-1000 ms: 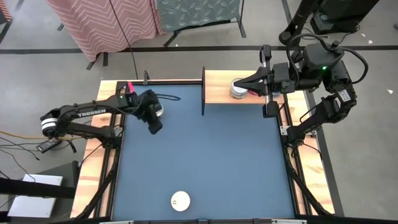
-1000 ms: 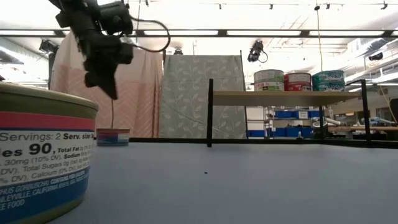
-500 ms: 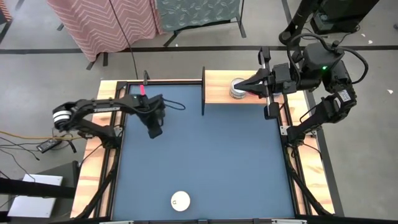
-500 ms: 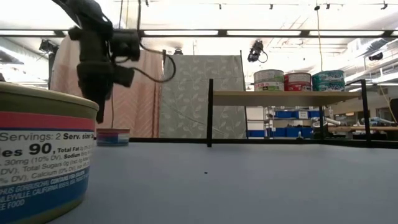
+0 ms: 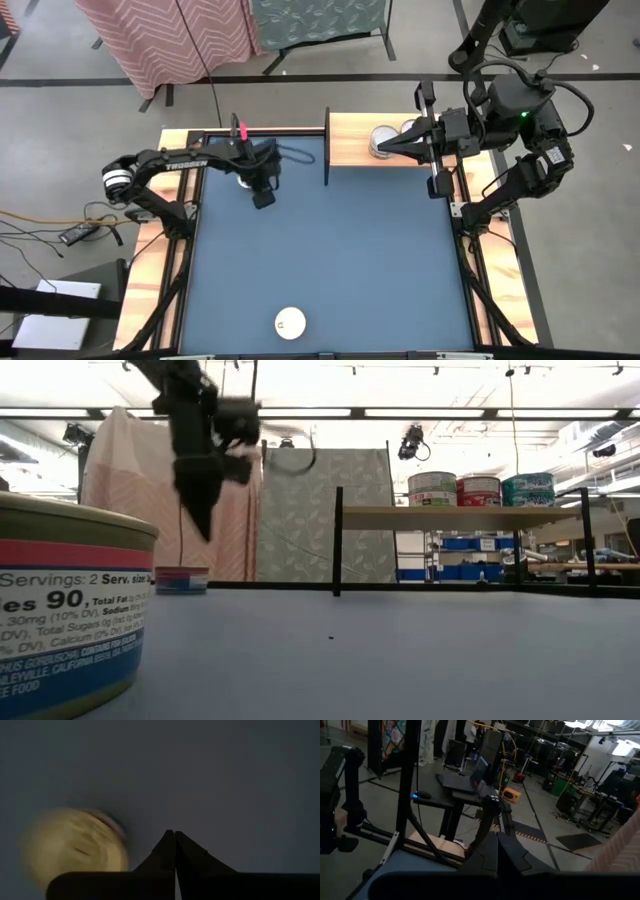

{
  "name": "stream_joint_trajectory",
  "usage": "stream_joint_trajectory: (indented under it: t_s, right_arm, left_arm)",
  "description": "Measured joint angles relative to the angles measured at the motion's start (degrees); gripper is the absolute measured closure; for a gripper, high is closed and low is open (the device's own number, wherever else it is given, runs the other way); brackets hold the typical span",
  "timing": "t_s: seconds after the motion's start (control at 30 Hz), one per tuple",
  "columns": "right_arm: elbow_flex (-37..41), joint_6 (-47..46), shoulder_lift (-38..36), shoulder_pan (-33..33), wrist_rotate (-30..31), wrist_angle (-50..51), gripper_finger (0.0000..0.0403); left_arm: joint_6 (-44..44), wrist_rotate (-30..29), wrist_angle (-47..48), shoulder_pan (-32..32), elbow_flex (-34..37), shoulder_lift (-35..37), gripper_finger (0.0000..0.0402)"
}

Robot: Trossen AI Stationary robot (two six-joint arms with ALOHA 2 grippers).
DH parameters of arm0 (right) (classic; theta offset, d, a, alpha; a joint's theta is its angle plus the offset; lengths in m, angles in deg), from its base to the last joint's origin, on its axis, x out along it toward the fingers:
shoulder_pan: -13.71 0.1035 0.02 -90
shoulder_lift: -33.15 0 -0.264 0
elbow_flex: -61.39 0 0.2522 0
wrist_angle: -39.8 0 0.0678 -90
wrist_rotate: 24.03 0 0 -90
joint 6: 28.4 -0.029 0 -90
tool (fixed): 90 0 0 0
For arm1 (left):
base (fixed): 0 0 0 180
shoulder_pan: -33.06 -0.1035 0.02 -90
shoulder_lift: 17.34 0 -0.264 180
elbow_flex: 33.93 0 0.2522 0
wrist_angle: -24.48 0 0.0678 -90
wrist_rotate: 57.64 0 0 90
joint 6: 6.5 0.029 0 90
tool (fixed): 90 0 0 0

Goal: Stack canned seafood by type on shelf
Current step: Put the top blue-pink tuna can on the shelf

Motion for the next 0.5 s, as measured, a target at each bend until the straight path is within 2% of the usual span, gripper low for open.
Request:
stream_joint_trajectory:
  t_s: [0.1,0.2,0.4,0.5]
  right_arm:
    - [0.00,-0.13,0.00,0.04,0.04,0.07,0.0396]
    - [0.00,-0.47,0.00,0.63,0.13,0.10,0.0396]
    - [0.00,-0.24,0.00,1.68,0.20,0.12,0.0396]
    - [0.00,0.26,0.00,1.79,1.65,0.12,0.0396]
  left_arm:
    - [5.99,-6.51,-0.12,-0.88,-4.56,0.02,0.0399]
    - [10.58,-10.05,0.75,-2.71,-6.49,0.02,0.0399]
    - [13.44,-10.09,6.40,-6.57,-5.38,-0.52,0.0399]
    - [13.48,-7.85,6.69,-7.25,-3.42,-0.85,0.0399]
